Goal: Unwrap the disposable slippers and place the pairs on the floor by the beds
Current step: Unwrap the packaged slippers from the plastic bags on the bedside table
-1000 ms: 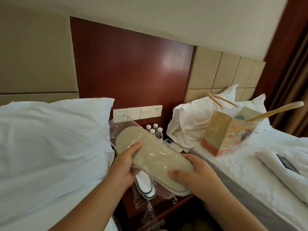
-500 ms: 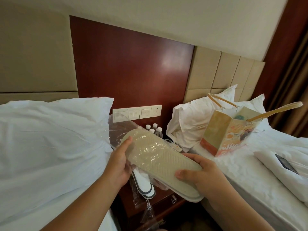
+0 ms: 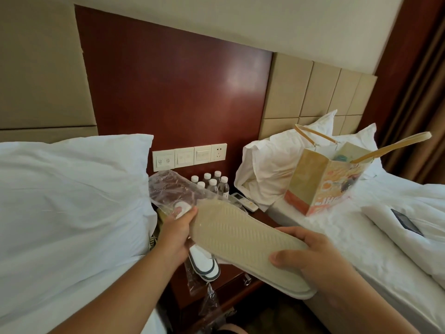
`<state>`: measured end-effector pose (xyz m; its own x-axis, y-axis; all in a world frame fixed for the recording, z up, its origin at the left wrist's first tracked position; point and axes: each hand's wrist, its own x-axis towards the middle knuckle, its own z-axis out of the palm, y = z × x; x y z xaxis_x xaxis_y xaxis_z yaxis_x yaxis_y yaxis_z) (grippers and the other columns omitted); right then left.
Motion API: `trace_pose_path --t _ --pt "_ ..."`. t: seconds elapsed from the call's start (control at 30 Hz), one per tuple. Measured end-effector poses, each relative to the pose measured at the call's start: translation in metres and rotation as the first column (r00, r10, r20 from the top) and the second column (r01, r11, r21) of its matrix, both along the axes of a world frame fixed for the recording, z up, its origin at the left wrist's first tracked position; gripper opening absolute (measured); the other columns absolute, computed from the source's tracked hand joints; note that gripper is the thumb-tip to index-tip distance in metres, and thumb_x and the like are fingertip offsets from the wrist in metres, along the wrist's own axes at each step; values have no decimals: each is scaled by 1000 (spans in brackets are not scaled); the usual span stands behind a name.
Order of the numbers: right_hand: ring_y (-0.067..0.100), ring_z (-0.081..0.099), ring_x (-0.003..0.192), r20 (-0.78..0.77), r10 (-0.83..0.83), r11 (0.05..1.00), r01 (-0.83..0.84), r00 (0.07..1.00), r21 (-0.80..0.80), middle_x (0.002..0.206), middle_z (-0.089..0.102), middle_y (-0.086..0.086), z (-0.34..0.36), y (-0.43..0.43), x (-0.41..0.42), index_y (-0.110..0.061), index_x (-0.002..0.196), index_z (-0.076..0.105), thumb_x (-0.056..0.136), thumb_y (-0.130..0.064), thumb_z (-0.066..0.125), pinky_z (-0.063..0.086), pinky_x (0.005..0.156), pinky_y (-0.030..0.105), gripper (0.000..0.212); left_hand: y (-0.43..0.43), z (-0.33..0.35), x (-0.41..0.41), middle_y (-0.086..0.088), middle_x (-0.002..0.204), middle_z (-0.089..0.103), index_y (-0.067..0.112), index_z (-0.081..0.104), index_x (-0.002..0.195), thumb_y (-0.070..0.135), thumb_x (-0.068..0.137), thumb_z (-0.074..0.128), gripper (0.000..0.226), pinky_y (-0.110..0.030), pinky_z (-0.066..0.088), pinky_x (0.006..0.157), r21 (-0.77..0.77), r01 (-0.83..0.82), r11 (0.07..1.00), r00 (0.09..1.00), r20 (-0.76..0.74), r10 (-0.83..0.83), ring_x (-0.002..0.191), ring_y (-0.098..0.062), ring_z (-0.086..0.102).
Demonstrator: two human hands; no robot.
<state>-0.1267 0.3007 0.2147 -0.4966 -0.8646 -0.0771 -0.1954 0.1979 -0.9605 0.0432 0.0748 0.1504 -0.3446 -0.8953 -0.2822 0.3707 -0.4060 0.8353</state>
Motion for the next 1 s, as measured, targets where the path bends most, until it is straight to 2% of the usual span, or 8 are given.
trace_pose_path --t 0.13,0.27,0.43,0.53,0.6,0.7,0.87,1.0 --pt "17 75 71 21 -38 999 38 999 3 83 78 -3 2 16 -29 -34 90 78 47 -19 88 56 55 25 47 -15 -11 -20 -6 108 67 28 41 138 9 86 70 62 -38 58 62 -79 23 997 997 81 -16 90 -23 70" --pt "24 75 79 42 -69 997 70 997 -18 88 78 3 3 23 -58 -35 91 78 38 -28 88 59 77 42 55 -25 -20 -44 -8 114 65 31 34 141 7 84 72 73 -36 58 62 -127 47 991 993 111 -33 87 -23 72" --pt "30 75 80 210 -104 989 123 972 -82 97 77 12 -8 26 -95 -24 99 78 31 -34 90 57 58 33 70 -25 -30 -79 -5 110 66 43 38 136 9 85 72 70 -35 58 61 -152 94 984 976 211 -61 79 -20 74" --pt "31 75 77 331 -144 973 194 932 -123 101 76 13 -15 25 -116 -21 103 77 27 -38 94 57 56 34 80 -21 -46 -100 -5 104 69 47 39 134 6 84 72 72 -32 57 58 -174 162 971 953 281 -109 77 -21 74" --pt "28 74 70 387 -176 960 245 905 -137 103 75 15 -21 22 -127 -20 105 76 33 -37 92 56 53 33 76 -17 -59 -114 -4 103 69 46 39 134 9 85 72 70 -31 56 57 -171 227 959 932 324 -162 78 -20 74" --pt "27 74 71 427 -209 948 290 880 -134 106 75 13 -34 18 -140 -20 106 76 43 -35 87 55 52 33 66 -14 -81 -133 0 98 71 43 42 133 12 84 73 65 -30 56 56 -146 309 940 894 382 -234 77 -18 74" --pt "29 75 80 459 -245 949 307 854 -64 102 77 10 -56 11 -151 -23 99 78 47 -32 85 57 55 32 53 -18 -124 -159 -6 97 72 33 19 148 12 82 75 88 -29 56 56 14 392 920 824 440 -358 76 -20 74" --pt "31 75 75 531 -220 959 282 819 -38 97 77 13 -69 6 -155 -19 92 78 60 -19 81 57 50 33 33 -20 -159 -169 -7 104 67 26 34 138 11 83 72 68 -30 55 55 162 405 900 783 447 -433 76 -24 74"
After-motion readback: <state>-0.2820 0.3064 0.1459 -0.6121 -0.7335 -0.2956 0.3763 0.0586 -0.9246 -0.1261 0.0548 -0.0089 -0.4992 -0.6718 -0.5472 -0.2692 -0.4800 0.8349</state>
